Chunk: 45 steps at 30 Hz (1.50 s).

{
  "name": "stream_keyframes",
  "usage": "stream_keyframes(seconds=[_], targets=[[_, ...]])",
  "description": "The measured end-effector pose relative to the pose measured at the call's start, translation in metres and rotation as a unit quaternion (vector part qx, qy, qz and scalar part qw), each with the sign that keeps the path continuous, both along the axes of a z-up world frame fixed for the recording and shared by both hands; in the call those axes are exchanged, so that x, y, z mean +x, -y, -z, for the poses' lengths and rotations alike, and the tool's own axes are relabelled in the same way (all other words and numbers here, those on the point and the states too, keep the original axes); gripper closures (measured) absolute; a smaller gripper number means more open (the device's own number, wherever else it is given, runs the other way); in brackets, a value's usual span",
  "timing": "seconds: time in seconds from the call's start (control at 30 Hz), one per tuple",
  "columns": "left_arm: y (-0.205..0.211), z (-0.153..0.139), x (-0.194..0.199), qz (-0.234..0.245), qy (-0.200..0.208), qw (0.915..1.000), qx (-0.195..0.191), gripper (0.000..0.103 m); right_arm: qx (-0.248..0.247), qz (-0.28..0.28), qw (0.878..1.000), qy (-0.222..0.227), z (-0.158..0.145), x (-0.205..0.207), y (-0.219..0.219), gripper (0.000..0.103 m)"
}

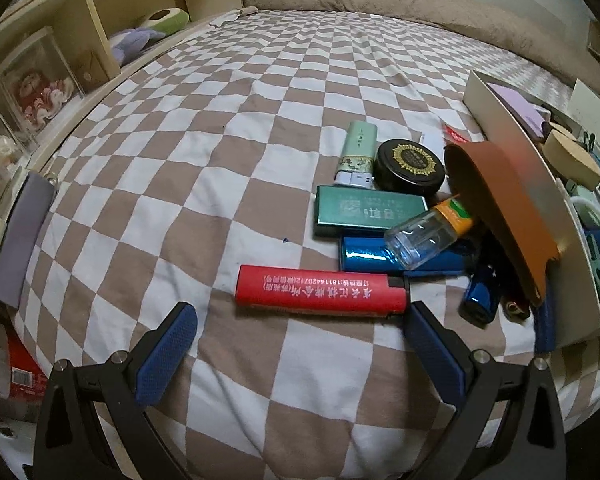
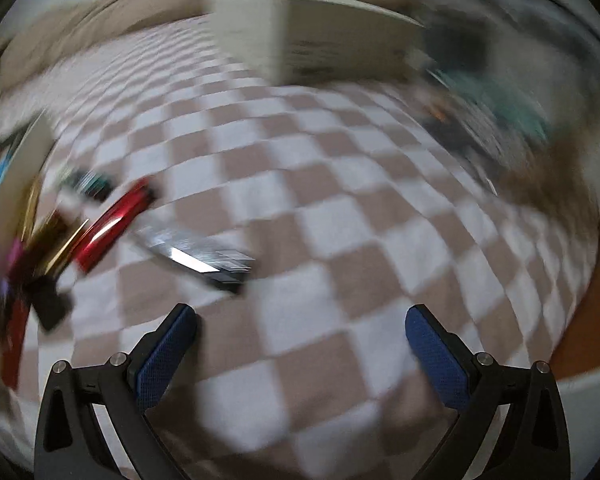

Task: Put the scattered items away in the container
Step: 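Move the right tool toward the silver lighter while the left tool approaches the red lighter, then lower the right tool over the silver lighter while the left tool centers on the red lighter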

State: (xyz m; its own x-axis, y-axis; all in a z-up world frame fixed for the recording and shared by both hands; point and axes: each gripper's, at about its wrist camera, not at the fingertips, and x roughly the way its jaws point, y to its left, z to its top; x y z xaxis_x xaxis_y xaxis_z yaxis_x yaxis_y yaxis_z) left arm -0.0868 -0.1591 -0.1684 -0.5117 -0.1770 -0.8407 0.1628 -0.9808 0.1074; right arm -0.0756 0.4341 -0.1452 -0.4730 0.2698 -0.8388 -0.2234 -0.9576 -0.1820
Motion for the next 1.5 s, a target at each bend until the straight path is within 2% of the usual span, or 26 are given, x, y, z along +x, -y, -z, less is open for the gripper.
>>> stream_keyframes(seconds=[0.07,0.17,0.27,0.43,0.53,0.63,0.73,0.8,0.87,0.97,1.13,1.5], targets=[[0.0,0.0,0.0,0.0,-0.001,1.0,0.004,0.0,0.053,-0.048,0.997,0.009,0.001,-0.008,0.026,0.0],[0.003,0.001,-0.001,-0.001,-0.001,0.9999,0.014,0.0,0.076,-0.066,0.995,0.02,0.003,-0.014,0.034,0.0],[0.002,0.002,-0.001,-0.001,-0.001,0.9999,0.013,0.0,0.026,-0.049,0.998,0.019,0.003,-0.013,0.016,0.0],[0.003,0.001,0.001,-0.001,-0.002,0.9999,0.013,0.0,-0.079,0.041,0.996,0.002,0.008,-0.013,-0.038,0.0],[0.003,0.001,0.001,0.0,-0.001,1.0,0.01,0.0,-0.085,0.069,0.994,-0.016,0.009,-0.015,-0.05,0.0],[0.002,0.002,0.001,0.0,0.001,1.0,0.007,0.0,-0.068,0.07,0.995,-0.015,0.01,-0.019,-0.049,0.0],[0.003,0.002,0.001,0.0,0.0,1.0,0.008,0.0,-0.057,0.049,0.997,-0.012,0.009,-0.024,-0.041,0.0],[0.003,0.002,0.001,0.0,0.0,1.0,0.007,0.0,-0.061,0.005,0.998,-0.007,0.01,-0.029,-0.031,0.0],[0.003,0.002,0.002,0.0,0.0,1.0,0.007,0.0,-0.041,-0.043,0.998,0.0,0.01,-0.031,-0.011,0.0],[0.003,0.002,0.002,0.0,0.0,1.0,0.008,0.0,-0.019,-0.086,0.996,0.01,0.011,-0.04,0.007,0.0],[0.003,0.002,0.002,0.0,0.0,1.0,0.009,0.0,-0.033,-0.089,0.995,0.038,0.015,-0.049,0.008,0.0],[0.001,0.004,0.001,0.0,0.002,1.0,0.004,0.0,-0.082,-0.08,0.992,0.055,0.012,-0.064,0.018,0.0]])
